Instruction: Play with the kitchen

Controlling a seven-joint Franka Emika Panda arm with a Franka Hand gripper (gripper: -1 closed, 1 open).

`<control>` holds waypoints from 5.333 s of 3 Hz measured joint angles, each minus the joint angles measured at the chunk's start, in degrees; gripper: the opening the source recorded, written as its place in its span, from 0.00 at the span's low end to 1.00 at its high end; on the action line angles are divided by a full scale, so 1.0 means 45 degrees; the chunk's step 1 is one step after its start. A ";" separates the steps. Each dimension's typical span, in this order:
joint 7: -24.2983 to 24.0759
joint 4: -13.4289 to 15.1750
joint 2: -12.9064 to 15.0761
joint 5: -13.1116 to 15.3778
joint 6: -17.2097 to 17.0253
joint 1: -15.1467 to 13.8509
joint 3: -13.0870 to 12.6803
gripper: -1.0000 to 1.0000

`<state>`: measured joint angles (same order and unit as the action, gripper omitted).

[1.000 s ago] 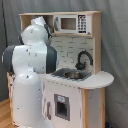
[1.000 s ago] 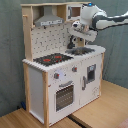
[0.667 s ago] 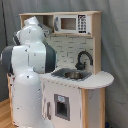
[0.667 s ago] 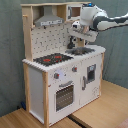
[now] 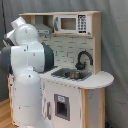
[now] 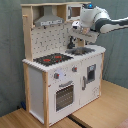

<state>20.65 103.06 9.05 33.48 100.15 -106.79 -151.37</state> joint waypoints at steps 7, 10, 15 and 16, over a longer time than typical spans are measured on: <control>0.0855 -0.1917 -0.3214 0.7064 -0.2190 0.3975 0.0118 1.00; 0.0560 -0.1454 -0.4861 0.9916 -0.0516 0.4448 0.0299 1.00; -0.2895 0.1130 -0.4912 1.4274 0.2483 0.4727 0.0304 1.00; -0.3321 0.1774 -0.4892 1.5320 0.3029 0.4713 0.0411 1.00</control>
<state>5.70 111.04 -12.96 102.42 113.78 -85.58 -149.52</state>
